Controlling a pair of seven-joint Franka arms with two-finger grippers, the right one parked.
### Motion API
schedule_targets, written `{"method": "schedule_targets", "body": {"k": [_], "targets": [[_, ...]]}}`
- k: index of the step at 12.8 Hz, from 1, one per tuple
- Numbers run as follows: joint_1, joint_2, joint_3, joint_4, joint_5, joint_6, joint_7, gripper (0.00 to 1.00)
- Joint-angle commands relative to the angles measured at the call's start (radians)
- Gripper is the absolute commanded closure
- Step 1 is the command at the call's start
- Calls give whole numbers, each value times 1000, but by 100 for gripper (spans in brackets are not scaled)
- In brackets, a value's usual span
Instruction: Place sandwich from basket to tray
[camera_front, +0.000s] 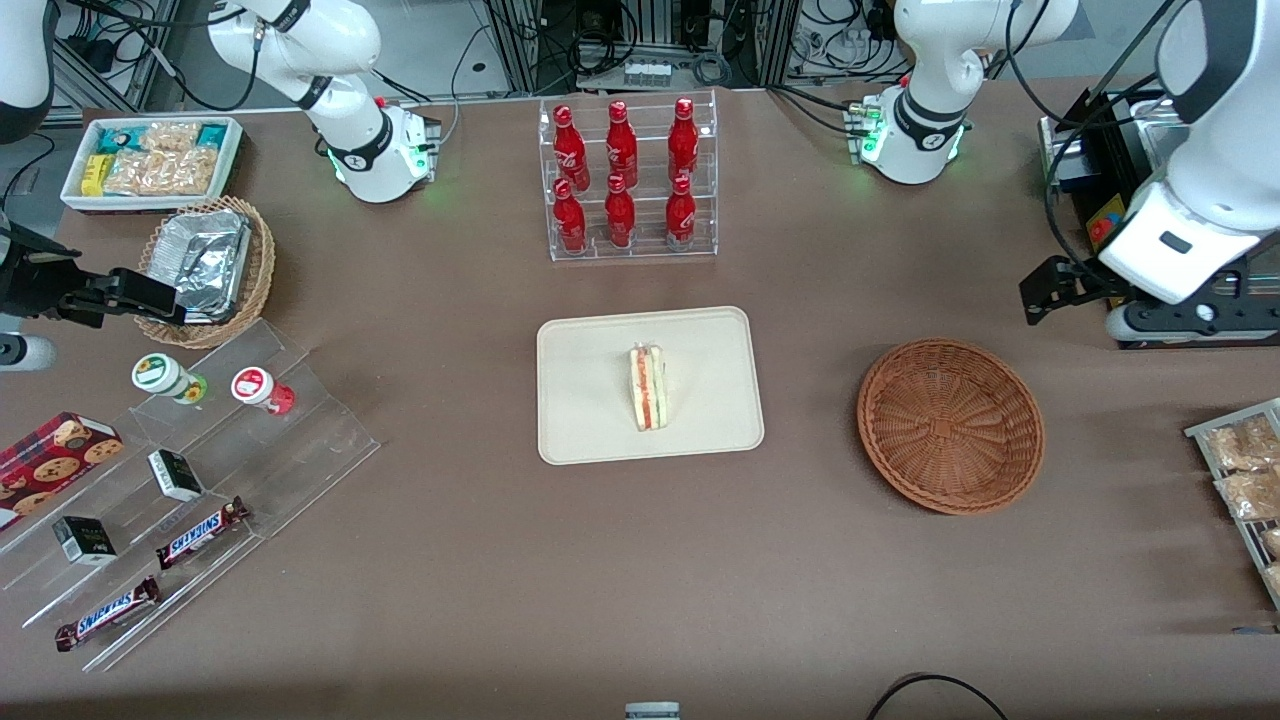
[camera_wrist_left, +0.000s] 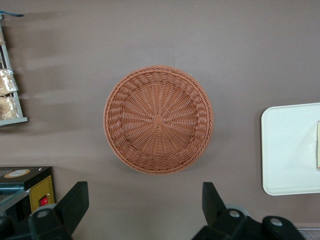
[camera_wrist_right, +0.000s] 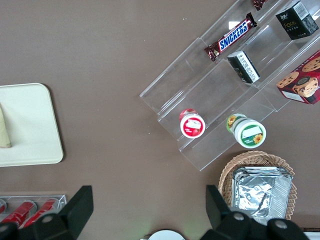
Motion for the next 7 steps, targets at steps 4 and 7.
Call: {"method": "schedule_targets", "body": {"k": [4, 7], "targets": [[45, 52, -13, 107, -31, -95, 17, 0], [40, 49, -13, 113, -20, -129, 20, 0]]}}
